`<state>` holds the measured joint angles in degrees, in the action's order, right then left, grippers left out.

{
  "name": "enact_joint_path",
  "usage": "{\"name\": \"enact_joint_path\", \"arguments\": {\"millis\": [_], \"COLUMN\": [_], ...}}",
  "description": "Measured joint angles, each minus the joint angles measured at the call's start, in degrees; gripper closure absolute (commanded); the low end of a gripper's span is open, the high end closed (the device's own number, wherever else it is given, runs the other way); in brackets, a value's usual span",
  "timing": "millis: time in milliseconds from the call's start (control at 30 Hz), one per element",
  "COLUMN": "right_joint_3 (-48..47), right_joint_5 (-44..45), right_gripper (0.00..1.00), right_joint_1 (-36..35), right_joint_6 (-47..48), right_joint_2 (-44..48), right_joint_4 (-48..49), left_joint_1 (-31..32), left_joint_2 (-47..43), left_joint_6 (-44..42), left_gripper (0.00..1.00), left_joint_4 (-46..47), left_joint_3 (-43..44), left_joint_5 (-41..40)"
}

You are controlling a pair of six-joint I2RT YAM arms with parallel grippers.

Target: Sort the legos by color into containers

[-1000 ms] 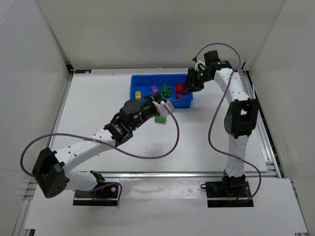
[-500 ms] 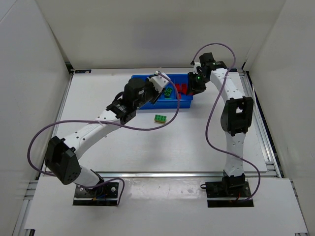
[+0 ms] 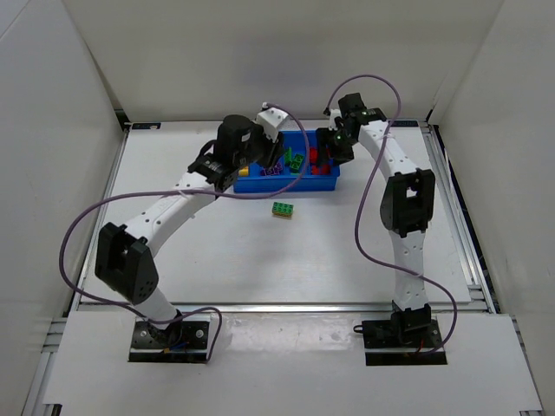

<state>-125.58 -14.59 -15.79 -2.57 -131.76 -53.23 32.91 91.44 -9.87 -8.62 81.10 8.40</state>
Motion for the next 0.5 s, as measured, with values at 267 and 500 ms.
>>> {"name": "enact_joint_path", "arguments": {"millis": [267, 500], "right_joint_3": [3.7, 15.5], "right_joint_5": [0.0, -1.9], "right_gripper": [0.25, 0.25], "right_joint_1": [0.0, 1.7], "right_joint_6": [0.2, 0.3], "right_joint_2": [3.2, 19.0], "right_joint_4": [1.3, 5.1], "left_joint_1": [-5.2, -6.8], "left_joint_2": [10.7, 25.1], "left_joint_6": [6.7, 11.5], "left_gripper": [0.90, 0.88], "left_joint_4": [-3.3, -8.1], "left_joint_3": [10.0, 25.4], "left_joint_5": [8.8, 14.8]}}
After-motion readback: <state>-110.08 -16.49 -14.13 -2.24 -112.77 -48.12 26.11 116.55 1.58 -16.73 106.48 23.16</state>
